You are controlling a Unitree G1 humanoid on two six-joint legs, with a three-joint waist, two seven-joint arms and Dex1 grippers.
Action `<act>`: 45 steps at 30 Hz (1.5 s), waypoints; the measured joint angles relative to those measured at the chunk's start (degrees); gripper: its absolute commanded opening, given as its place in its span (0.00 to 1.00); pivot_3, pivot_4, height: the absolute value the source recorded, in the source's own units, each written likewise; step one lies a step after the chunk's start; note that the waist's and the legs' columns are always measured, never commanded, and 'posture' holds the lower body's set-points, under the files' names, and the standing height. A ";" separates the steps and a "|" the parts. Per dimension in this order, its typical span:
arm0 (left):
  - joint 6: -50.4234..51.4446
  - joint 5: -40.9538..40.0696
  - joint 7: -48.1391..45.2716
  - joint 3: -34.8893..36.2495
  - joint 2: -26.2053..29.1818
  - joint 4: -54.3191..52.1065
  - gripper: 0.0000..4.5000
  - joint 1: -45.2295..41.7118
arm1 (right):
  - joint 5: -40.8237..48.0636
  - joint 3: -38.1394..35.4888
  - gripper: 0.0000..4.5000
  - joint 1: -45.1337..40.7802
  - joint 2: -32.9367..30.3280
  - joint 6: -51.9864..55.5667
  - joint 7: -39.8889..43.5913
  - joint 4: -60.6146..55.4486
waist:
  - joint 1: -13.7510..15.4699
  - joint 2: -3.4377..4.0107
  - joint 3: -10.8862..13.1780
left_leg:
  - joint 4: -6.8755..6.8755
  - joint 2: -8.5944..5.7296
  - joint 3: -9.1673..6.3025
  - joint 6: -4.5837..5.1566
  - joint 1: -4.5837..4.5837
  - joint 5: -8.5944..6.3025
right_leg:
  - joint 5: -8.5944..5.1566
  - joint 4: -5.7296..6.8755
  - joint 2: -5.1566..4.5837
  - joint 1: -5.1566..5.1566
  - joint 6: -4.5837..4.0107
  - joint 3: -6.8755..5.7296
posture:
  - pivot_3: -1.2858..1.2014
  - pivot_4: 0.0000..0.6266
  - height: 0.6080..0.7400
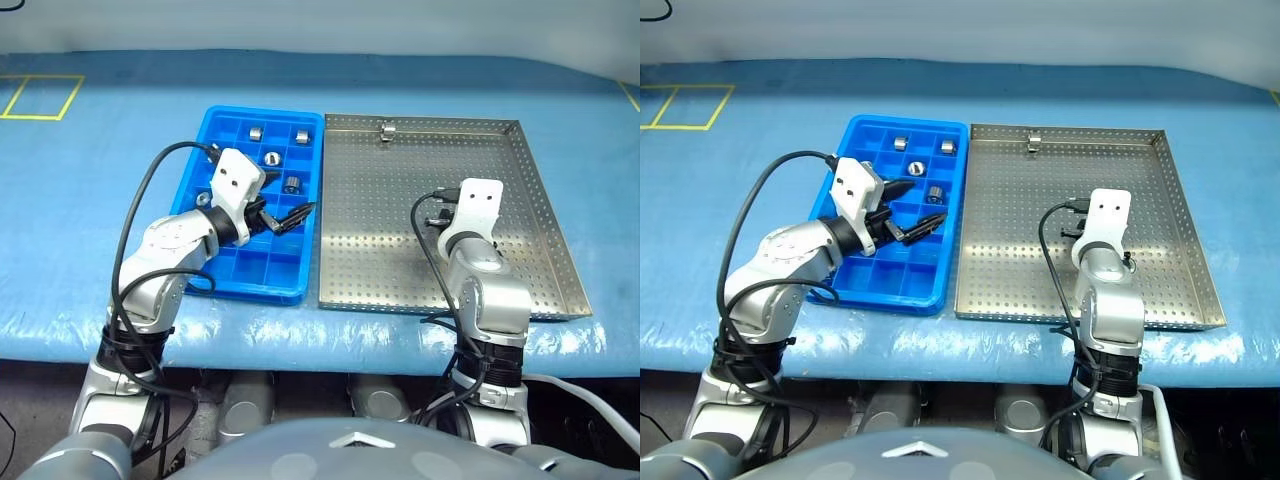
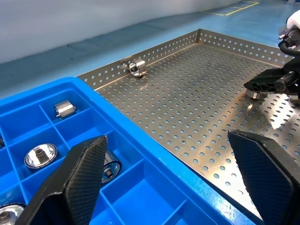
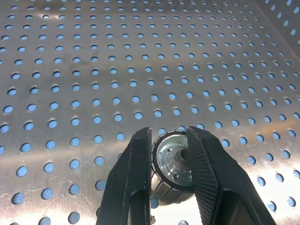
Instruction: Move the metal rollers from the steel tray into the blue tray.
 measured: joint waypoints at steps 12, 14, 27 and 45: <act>-0.04 0.00 0.73 0.02 -0.15 1.31 1.00 -0.30 | 3.18 4.88 0.18 -3.90 1.49 4.14 2.80 -13.64 | -0.34 0.02 0.01 | -0.17 0.01 0.00 0.00 -0.14 0.00 | -0.02 0.04 0.00 -0.29 -0.05 0.02 | 0.49 0.24 1.00; -0.04 0.00 0.82 0.02 -0.17 1.48 1.00 -0.35 | 3.59 6.76 0.18 -4.46 1.39 4.61 3.42 -15.45 | -0.31 0.02 0.01 | -0.21 0.01 0.00 0.00 -0.15 0.00 | -0.02 0.03 0.00 -0.30 -0.07 0.02 | 0.49 0.24 1.00; -1.28 0.01 -1.56 -2.99 -3.03 5.27 1.00 -5.65 | -1.87 12.84 0.18 2.99 -6.64 6.29 2.77 -13.58 | -0.09 0.02 0.01 | -0.28 -0.04 0.03 -0.08 -0.25 0.05 | -0.04 -0.01 -0.03 -0.40 -0.07 0.04 | 0.45 0.24 1.00; -12.62 6.38 -9.87 -15.92 -15.93 26.17 1.00 -17.98 | 7.45 -5.31 0.66 8.89 -2.56 7.99 9.32 -18.22 | -9.31 0.21 -0.09 | -0.18 -0.02 0.13 -0.01 -0.22 0.02 | -0.04 0.12 0.03 -0.41 0.04 0.20 | 0.39 0.24 1.00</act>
